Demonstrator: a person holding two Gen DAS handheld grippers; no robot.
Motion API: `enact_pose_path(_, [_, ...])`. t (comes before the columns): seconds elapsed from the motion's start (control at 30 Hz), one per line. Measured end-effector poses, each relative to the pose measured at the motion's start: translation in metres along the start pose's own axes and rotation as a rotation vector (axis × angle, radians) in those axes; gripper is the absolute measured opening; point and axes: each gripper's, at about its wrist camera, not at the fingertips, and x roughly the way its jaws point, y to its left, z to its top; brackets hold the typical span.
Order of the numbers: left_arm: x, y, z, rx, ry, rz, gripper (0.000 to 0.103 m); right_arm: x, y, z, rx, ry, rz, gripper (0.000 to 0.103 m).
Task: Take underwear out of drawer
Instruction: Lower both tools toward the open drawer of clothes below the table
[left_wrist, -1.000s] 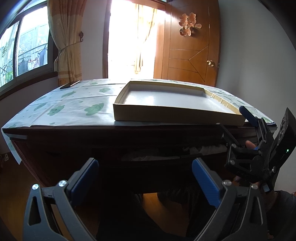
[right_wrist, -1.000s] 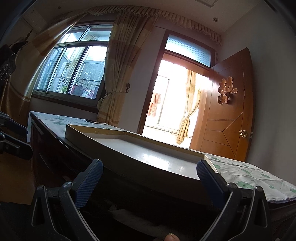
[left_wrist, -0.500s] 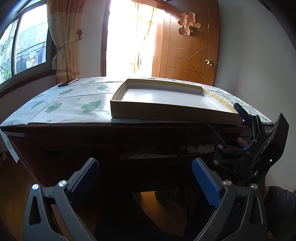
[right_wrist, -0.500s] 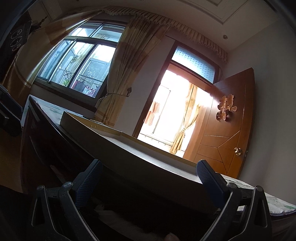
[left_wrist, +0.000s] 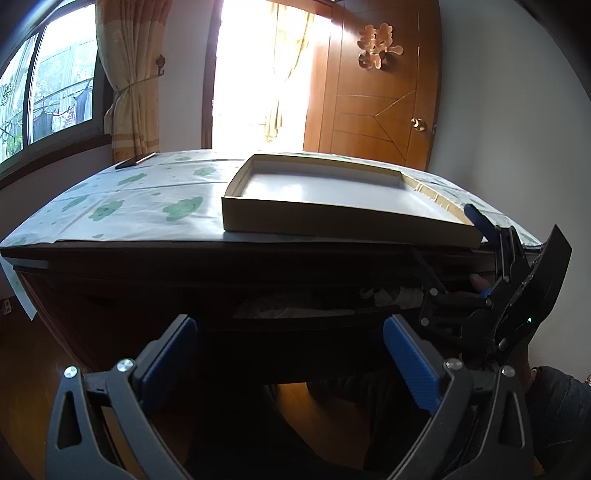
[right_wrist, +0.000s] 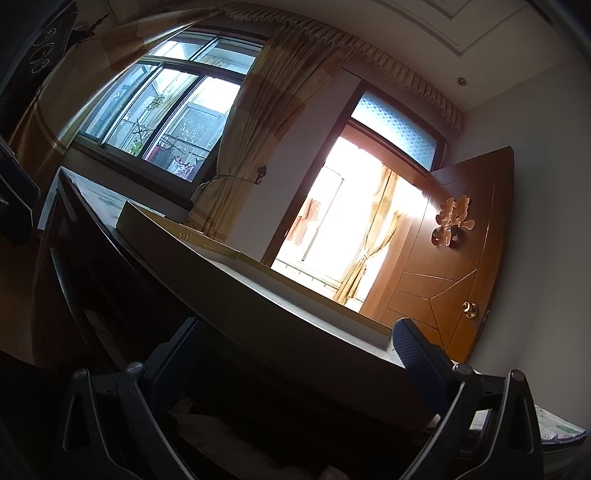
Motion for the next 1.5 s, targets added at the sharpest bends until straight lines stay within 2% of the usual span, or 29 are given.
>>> enact_pose_path(0.6, [0.000,0.003,0.002,-0.004,0.001,0.008,0.103,-0.011,0.001,0.002,0.018,0.085,0.018,0.102])
enact_pose_path(1.07, [-0.001,0.004,0.003,-0.003,0.003,0.009,0.103,-0.024,0.001,0.001,0.059,0.112,0.024,0.102])
enact_pose_path(1.5, [-0.001,0.003,0.001,-0.001,0.018,0.011,0.103,-0.038,0.003,0.002,0.111,0.191,0.057,0.102])
